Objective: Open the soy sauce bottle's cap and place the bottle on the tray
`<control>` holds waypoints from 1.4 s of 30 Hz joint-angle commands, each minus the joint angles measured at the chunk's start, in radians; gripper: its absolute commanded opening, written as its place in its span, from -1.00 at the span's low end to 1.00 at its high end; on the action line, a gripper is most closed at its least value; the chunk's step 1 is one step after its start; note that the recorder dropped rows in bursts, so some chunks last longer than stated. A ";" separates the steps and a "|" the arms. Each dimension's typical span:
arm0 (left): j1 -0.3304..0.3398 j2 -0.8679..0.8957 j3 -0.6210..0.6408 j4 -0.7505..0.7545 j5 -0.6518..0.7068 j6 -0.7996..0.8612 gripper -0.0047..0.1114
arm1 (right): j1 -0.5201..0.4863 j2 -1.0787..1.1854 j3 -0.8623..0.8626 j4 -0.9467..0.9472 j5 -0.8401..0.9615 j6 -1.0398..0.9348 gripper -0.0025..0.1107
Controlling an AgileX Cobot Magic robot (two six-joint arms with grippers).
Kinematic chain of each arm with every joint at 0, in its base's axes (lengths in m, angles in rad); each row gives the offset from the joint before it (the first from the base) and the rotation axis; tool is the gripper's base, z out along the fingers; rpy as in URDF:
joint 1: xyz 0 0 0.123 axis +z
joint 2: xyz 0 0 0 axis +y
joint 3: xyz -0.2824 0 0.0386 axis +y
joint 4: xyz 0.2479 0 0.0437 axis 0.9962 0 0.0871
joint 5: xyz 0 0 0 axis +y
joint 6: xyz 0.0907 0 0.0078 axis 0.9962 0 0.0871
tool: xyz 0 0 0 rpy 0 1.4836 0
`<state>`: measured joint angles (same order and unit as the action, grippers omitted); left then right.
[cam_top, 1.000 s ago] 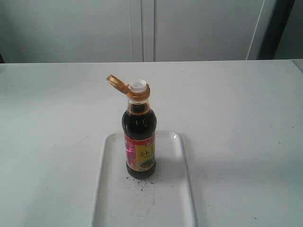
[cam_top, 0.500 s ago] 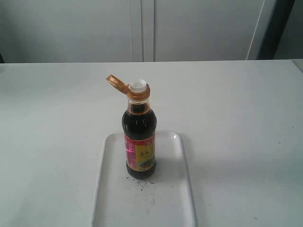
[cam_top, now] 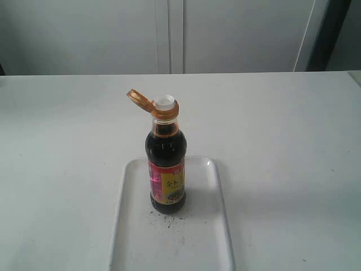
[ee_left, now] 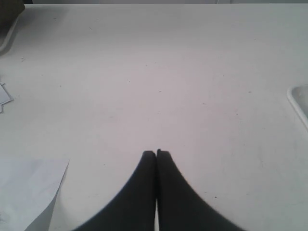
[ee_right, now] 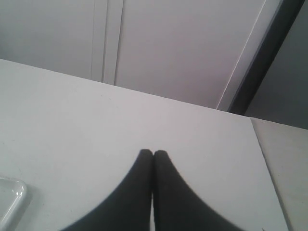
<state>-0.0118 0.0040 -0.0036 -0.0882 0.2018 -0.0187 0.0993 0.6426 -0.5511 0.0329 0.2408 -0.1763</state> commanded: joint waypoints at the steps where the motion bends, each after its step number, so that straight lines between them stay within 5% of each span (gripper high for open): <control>1: 0.000 -0.004 0.004 -0.016 0.009 -0.003 -0.92 | -0.001 -0.003 0.005 0.005 -0.001 -0.003 -0.96; 42: 0.000 -0.004 0.004 -0.016 0.005 -0.003 -0.92 | -0.001 -0.005 0.006 0.005 0.021 0.024 -0.96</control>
<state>-0.0118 0.0040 -0.0036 -0.0882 0.2040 -0.0187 0.0993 0.6426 -0.5511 0.0364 0.2480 -0.1763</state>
